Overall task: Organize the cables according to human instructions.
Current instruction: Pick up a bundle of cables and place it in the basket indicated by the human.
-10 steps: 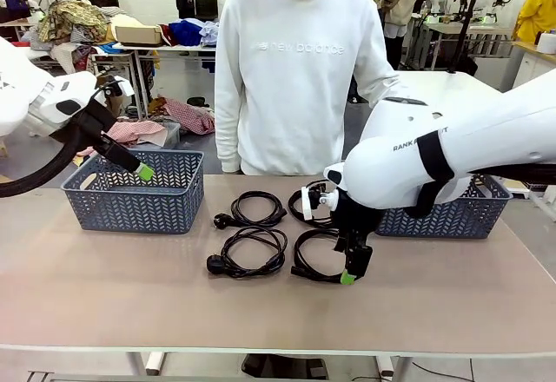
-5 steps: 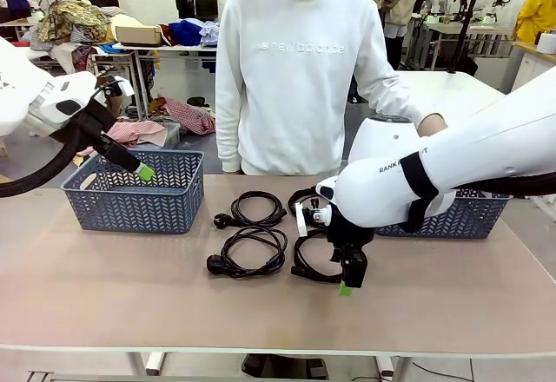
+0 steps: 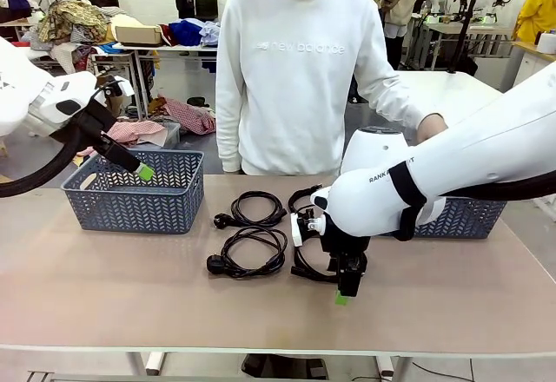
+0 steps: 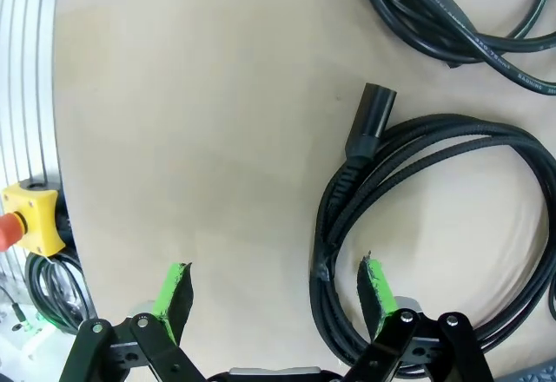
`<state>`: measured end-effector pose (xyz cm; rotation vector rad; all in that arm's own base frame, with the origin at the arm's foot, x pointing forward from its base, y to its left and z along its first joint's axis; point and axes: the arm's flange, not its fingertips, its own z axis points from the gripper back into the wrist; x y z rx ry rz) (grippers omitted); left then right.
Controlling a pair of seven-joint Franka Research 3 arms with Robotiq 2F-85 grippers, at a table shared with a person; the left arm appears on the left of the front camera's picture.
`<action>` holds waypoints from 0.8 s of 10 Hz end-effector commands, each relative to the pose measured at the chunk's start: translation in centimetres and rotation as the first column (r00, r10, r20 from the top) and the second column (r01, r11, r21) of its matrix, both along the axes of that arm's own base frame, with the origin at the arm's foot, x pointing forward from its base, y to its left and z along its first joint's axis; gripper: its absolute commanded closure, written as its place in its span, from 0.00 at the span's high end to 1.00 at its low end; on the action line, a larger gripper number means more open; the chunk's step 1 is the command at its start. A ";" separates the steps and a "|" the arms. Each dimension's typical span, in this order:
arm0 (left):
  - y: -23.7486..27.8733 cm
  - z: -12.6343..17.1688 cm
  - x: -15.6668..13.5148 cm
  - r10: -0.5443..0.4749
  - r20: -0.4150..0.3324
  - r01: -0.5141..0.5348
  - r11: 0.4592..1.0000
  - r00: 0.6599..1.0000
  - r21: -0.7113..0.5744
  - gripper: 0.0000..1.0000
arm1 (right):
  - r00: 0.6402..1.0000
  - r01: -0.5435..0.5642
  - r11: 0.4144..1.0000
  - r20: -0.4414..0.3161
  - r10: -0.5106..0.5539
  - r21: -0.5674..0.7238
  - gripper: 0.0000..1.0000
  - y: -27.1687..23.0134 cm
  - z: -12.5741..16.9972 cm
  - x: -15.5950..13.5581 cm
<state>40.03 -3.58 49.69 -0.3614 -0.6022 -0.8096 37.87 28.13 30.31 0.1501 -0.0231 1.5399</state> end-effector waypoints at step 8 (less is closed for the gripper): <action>0.3 -0.3 0.0 -0.018 0.008 0.019 1.000 1.000 -0.019 1.00 | 0.999 0.034 0.998 0.009 -0.034 -0.061 1.00 1.0 -0.5 1.3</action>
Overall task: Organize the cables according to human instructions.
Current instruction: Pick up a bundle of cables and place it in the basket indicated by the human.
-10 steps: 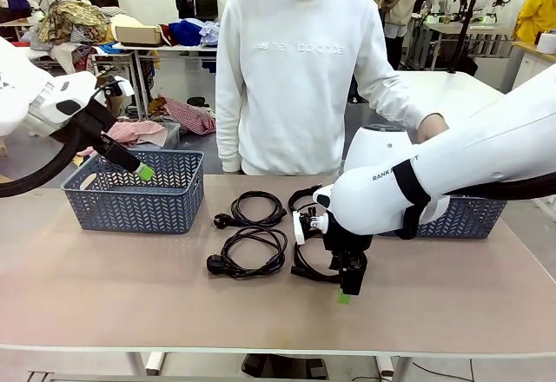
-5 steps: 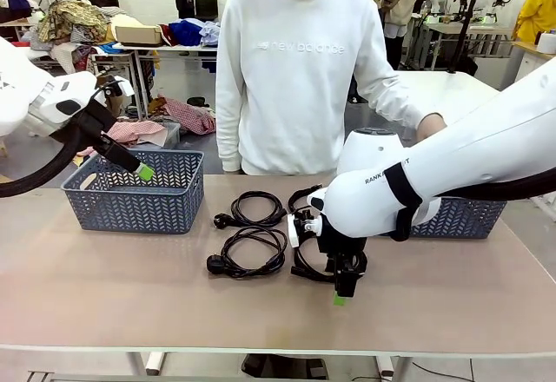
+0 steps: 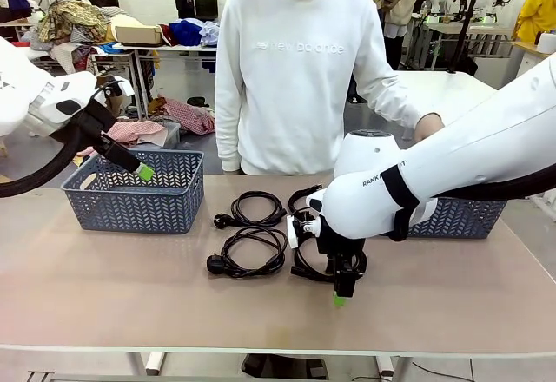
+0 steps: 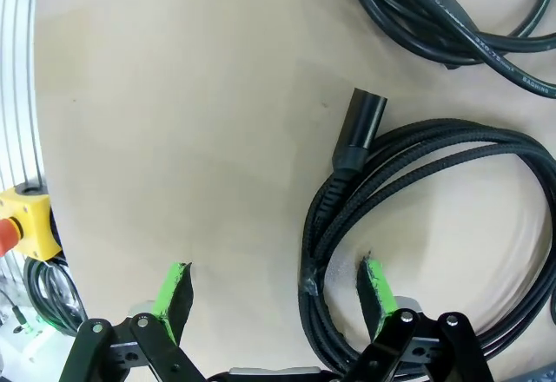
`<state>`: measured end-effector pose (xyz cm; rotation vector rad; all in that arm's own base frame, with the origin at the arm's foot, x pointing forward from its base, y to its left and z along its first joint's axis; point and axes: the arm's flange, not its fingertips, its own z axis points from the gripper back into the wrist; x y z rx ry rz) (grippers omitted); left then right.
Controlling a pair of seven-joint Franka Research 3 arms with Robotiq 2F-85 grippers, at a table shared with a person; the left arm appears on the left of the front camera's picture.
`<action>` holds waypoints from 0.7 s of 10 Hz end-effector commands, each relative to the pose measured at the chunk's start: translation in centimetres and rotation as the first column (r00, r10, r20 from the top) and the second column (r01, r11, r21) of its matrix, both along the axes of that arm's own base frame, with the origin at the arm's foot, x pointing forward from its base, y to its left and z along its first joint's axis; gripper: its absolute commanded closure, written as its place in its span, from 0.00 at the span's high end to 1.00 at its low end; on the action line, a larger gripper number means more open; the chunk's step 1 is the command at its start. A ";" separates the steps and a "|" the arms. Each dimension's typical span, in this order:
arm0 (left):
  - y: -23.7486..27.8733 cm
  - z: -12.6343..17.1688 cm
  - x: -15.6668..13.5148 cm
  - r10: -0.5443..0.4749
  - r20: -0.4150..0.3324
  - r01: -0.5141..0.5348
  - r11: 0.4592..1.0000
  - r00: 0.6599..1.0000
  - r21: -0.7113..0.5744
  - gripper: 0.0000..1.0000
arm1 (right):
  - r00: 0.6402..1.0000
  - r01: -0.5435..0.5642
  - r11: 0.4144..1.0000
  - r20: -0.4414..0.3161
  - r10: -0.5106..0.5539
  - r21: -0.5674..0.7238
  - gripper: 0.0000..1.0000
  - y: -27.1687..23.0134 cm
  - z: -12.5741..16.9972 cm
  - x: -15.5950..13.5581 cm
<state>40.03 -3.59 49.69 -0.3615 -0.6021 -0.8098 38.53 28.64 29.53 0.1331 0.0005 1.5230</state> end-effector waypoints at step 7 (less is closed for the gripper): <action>0.3 -0.3 0.0 -0.018 0.009 0.018 1.000 1.000 -0.019 1.00 | 0.997 0.060 0.997 -0.040 -0.062 -0.044 0.77 0.7 -0.1 0.6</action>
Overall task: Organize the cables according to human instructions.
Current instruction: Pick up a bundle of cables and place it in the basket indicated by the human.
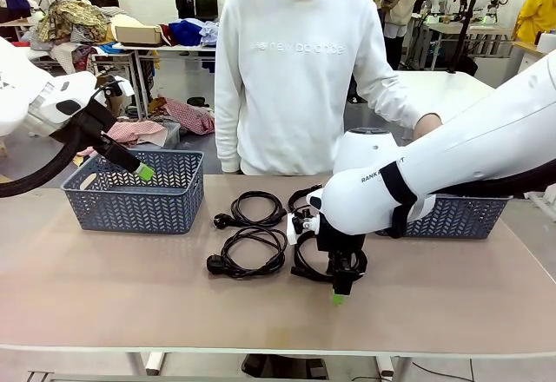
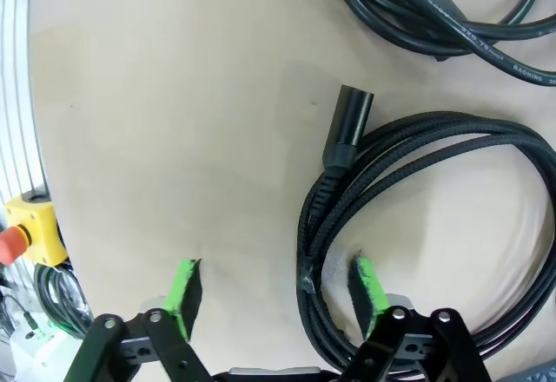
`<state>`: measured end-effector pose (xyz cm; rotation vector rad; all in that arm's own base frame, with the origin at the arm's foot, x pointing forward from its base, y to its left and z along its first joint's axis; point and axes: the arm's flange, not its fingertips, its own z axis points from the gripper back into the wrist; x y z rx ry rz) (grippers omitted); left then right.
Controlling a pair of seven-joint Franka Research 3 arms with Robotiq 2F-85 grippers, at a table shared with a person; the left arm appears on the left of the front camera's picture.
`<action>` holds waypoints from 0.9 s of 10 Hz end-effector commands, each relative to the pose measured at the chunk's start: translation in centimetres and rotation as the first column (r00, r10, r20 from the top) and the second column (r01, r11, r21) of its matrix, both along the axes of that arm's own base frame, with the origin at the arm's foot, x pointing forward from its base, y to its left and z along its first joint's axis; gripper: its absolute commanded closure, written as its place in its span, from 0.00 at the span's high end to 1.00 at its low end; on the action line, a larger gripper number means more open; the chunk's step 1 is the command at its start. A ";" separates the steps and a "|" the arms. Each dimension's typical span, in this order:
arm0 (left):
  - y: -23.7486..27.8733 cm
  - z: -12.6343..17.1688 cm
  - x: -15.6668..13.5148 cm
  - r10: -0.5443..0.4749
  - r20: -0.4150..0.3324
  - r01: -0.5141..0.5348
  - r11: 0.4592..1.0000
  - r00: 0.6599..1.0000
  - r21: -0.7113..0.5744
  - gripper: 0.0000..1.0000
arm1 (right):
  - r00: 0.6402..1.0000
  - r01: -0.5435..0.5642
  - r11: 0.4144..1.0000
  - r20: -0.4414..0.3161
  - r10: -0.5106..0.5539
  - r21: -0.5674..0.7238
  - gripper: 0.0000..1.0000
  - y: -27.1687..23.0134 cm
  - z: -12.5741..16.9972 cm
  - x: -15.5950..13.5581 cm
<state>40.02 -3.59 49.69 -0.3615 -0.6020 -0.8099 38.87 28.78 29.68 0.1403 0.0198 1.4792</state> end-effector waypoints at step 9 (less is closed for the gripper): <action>0.3 -0.3 0.0 -0.018 0.009 0.018 1.000 1.000 -0.019 1.00 | 0.998 0.040 0.996 -0.046 -0.044 -0.078 0.07 1.1 0.3 -1.0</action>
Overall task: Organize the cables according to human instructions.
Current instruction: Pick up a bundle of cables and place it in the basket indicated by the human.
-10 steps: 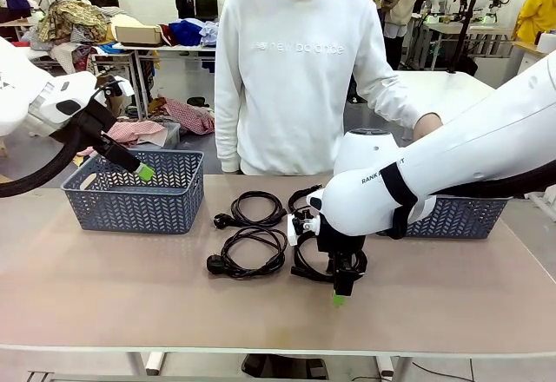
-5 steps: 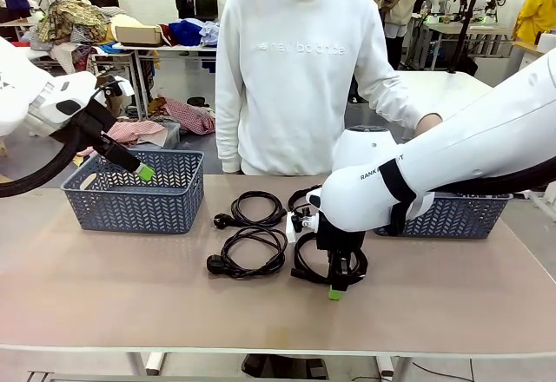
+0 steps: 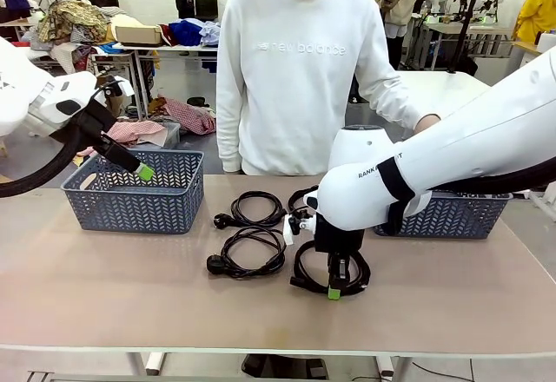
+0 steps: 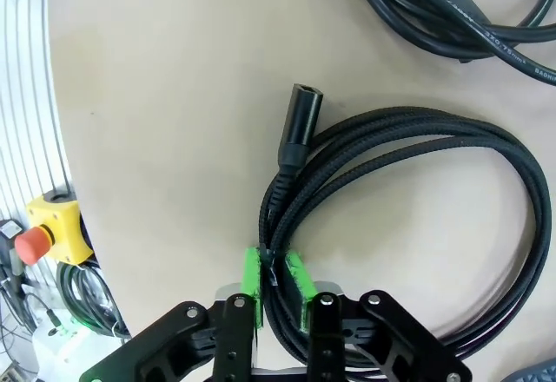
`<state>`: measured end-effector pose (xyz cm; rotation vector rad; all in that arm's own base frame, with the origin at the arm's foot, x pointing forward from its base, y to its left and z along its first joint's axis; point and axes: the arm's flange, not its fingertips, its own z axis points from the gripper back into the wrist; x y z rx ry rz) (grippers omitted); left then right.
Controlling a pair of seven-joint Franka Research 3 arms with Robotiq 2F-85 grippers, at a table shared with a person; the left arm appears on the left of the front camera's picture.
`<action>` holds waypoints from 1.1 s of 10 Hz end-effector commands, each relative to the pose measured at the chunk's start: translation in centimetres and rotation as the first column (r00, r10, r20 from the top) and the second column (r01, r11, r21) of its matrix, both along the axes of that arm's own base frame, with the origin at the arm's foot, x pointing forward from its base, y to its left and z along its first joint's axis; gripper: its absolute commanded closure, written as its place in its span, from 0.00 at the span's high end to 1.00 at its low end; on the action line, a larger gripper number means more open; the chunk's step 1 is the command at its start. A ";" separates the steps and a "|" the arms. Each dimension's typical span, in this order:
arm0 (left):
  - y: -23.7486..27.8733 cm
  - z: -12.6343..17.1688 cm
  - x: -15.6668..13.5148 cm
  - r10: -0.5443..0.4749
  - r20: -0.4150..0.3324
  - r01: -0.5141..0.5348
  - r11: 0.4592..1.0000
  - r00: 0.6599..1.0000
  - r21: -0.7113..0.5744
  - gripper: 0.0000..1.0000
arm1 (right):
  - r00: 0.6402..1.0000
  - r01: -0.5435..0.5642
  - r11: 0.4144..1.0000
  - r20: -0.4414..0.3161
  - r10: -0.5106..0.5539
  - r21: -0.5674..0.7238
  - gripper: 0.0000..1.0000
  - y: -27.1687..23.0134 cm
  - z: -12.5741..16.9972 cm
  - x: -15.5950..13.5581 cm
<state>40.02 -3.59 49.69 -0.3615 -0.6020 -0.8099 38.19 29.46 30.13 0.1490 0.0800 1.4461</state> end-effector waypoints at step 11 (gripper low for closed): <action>0.3 -0.3 0.0 -0.018 0.009 0.018 1.000 1.000 -0.019 1.00 | 0.987 0.157 0.978 0.057 -0.150 -0.135 0.00 -1.4 11.8 -0.9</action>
